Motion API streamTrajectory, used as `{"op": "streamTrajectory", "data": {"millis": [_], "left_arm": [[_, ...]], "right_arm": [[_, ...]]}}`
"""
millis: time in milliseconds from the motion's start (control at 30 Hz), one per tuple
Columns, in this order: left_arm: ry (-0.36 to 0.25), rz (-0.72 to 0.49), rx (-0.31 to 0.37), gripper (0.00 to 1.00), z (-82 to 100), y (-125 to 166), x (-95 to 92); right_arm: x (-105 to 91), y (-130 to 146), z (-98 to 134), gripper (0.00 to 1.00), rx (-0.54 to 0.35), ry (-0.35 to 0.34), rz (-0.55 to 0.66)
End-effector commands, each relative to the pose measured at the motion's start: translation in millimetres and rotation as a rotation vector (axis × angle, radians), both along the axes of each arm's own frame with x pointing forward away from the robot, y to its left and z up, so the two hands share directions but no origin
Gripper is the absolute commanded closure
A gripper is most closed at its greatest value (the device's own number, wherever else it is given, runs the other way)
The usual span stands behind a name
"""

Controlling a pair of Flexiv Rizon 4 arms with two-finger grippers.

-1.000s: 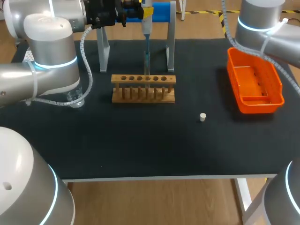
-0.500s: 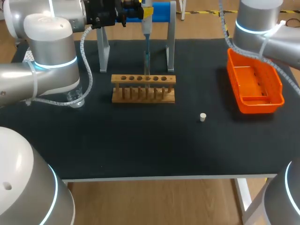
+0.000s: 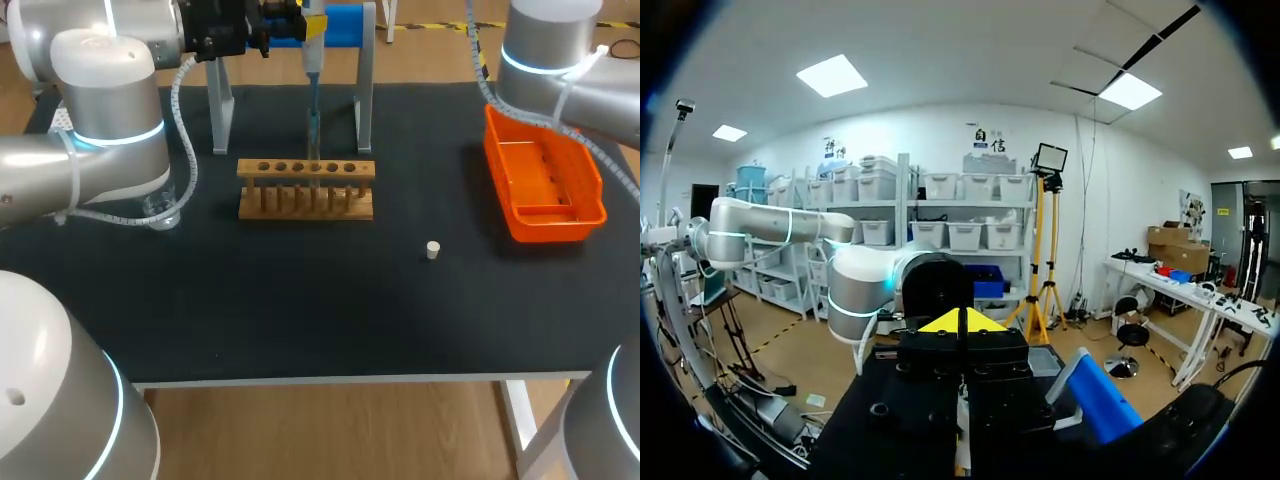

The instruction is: Invert the test tube, pick up the pipette, mount the tip to pipette, aspirate from beaker and dispense into the tube, eject the tip, return the pipette, and cap with the stopper.

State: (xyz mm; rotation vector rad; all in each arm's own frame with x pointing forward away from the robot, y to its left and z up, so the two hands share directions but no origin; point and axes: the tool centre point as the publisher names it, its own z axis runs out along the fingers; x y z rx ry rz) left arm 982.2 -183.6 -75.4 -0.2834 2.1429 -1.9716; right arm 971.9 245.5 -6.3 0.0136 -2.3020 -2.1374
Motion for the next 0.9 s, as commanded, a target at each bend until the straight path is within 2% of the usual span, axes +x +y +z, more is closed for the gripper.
{"op": "streamTrajectory", "data": {"millis": [33, 900], "left_arm": [[-0.002, 0.001, -0.002, 1.0, 0.2, -0.6, -0.1], [-0.002, 0.001, -0.002, 1.0, 0.2, -0.6, -0.1]], "right_arm": [[0.6, -0.5, -0.7, 1.0, 0.0, 0.0, -0.002], [6.8, -0.5, -5.2, 1.0, -0.004, 0.009, -0.005]]}}
